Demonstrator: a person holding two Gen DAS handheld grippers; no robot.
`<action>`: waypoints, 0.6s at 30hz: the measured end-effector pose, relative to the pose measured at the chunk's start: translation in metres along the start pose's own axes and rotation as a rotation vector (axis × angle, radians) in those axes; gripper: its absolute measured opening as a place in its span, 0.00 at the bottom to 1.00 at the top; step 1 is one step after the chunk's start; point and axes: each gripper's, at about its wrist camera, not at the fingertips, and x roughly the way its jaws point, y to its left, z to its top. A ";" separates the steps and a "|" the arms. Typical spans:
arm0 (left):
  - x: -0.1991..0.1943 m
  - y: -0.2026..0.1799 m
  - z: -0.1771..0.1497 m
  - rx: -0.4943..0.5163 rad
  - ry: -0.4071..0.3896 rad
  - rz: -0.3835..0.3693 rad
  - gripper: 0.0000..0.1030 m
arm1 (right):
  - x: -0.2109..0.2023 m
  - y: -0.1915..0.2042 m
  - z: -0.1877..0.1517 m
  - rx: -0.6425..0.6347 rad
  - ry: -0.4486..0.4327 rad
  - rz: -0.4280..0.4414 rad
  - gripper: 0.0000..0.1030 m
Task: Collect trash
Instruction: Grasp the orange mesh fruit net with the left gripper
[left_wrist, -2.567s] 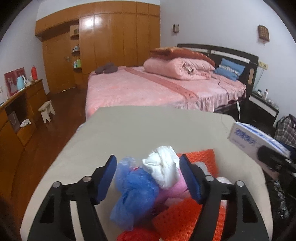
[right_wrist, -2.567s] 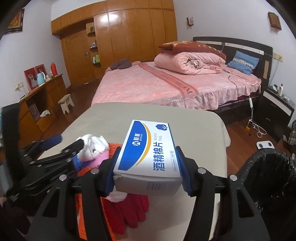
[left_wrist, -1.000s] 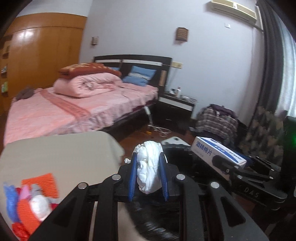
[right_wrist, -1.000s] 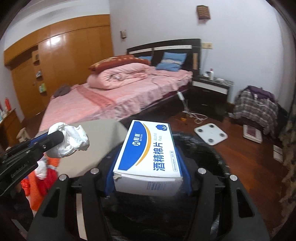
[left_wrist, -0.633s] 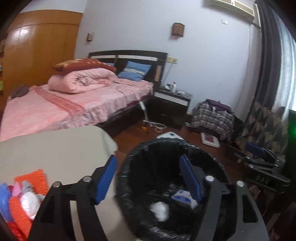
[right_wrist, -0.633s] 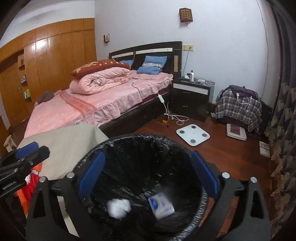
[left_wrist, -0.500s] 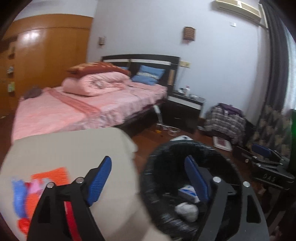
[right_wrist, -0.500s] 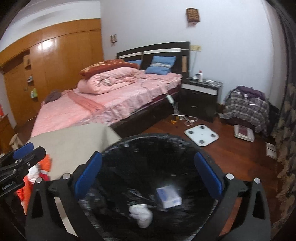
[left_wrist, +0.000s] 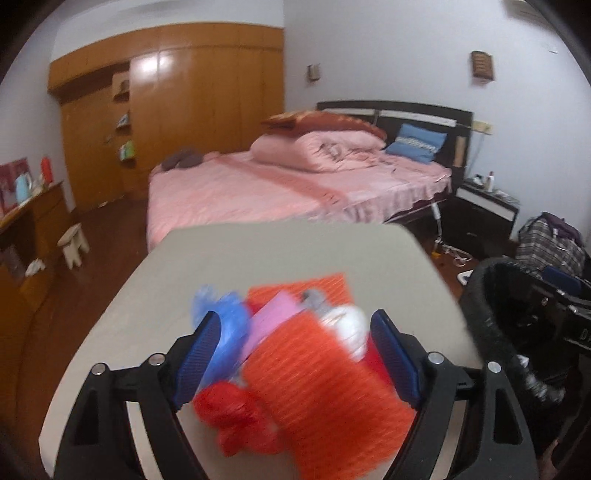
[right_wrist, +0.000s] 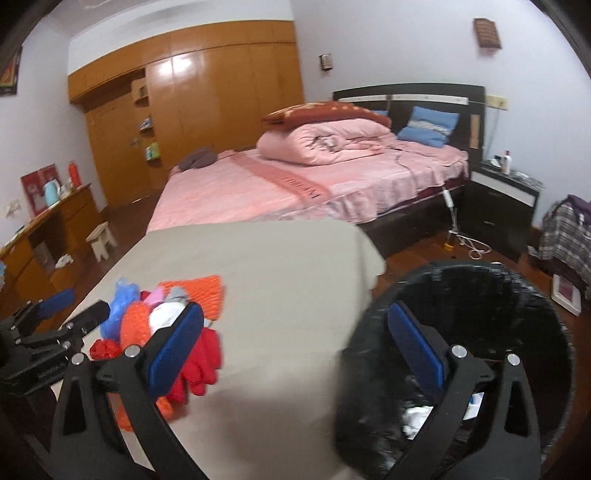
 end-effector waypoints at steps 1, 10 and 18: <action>0.003 0.002 -0.002 -0.004 0.006 0.003 0.79 | 0.004 0.005 0.000 -0.005 0.004 0.004 0.94; 0.030 -0.001 -0.032 -0.022 0.099 -0.037 0.79 | 0.023 0.024 -0.010 -0.045 0.051 -0.005 0.94; 0.049 -0.013 -0.047 -0.017 0.162 -0.075 0.63 | 0.029 0.024 -0.015 -0.067 0.068 -0.011 0.94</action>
